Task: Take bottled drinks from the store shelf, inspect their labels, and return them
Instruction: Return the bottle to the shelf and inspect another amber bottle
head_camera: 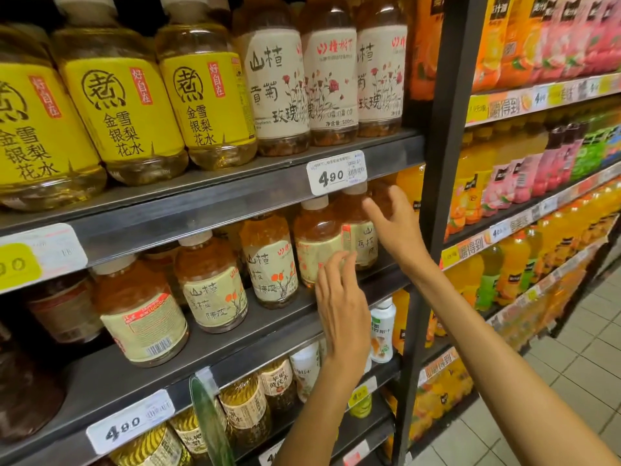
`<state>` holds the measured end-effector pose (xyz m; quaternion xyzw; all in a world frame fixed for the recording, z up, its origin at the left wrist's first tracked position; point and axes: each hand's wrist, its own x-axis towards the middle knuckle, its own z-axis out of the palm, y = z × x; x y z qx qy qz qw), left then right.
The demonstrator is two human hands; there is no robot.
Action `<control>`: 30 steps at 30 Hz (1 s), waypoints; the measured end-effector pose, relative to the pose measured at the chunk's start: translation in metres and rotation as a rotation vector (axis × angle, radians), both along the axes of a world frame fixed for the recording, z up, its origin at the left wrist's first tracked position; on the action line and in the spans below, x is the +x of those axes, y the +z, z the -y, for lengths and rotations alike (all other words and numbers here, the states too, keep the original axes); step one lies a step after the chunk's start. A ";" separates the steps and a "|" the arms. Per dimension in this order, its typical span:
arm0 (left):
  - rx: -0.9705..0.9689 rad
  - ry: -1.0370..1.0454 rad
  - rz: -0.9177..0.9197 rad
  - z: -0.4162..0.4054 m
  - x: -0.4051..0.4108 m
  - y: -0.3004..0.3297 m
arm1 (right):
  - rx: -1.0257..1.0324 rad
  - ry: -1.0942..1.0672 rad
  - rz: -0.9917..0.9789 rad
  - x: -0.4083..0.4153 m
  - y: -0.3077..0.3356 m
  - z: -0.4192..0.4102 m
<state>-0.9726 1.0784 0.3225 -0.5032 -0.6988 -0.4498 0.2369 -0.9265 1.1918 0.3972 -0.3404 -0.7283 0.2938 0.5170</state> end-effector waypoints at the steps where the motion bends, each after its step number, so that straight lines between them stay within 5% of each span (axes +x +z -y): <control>1: -0.017 -0.024 0.026 -0.002 0.002 0.001 | -0.073 0.073 0.048 -0.004 0.001 -0.007; 10: -0.105 -0.126 0.161 0.004 0.005 0.000 | -0.136 0.308 0.024 0.008 -0.007 -0.011; 19: -0.225 -0.466 0.684 0.038 0.012 -0.001 | -0.196 0.401 -0.147 0.059 -0.007 0.048; 30: -0.239 -0.763 0.993 0.145 0.051 0.026 | -0.391 0.670 -0.222 0.105 0.021 0.128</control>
